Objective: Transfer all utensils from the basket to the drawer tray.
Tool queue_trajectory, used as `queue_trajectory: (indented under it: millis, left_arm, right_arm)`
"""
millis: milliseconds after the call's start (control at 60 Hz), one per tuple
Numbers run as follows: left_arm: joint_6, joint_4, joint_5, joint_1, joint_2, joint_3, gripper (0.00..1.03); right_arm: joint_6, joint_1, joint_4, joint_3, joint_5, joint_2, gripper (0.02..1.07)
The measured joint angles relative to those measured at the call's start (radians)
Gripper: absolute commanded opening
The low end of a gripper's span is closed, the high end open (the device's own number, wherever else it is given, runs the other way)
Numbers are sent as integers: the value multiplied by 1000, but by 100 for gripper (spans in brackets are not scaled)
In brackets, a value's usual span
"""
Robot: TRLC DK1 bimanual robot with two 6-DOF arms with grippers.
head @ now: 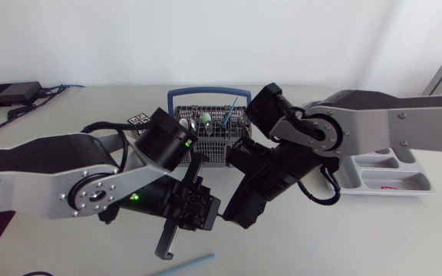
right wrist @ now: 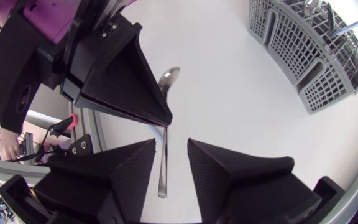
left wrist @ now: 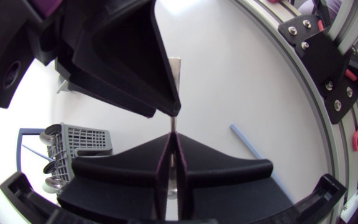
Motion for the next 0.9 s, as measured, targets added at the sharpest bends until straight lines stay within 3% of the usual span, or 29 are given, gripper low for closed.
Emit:
queue_trajectory:
  millis: [100,183,250,317,500,600,683,900]
  left_arm:
    - [0,16,-19,-9,-1,0,3]
    - [0,21,-26,-20,-2,0,3]
    - [-1,24,-39,-28,-2,0,3]
    - [-3,26,-48,-34,-2,0,3]
    - [-3,42,-63,-41,-4,0,4]
    - [-7,72,-75,-42,-5,-3,27]
    - [-16,138,-82,-43,-18,-19,38]
    - [-30,212,-89,-43,-57,-50,40]
  right_arm:
    - [-9,-1,-8,0,-8,16,21]
    - [-26,-8,-29,0,-15,43,31]
    - [-31,-19,-34,0,-18,61,31]
    - [-34,-24,-34,0,-19,64,23]
    - [-37,-26,-31,-4,-22,54,16]
    - [-37,-26,4,-32,-22,36,13]
    - [-37,-26,22,-68,-22,13,12]
    - [-37,-26,61,-121,-18,-38,12]
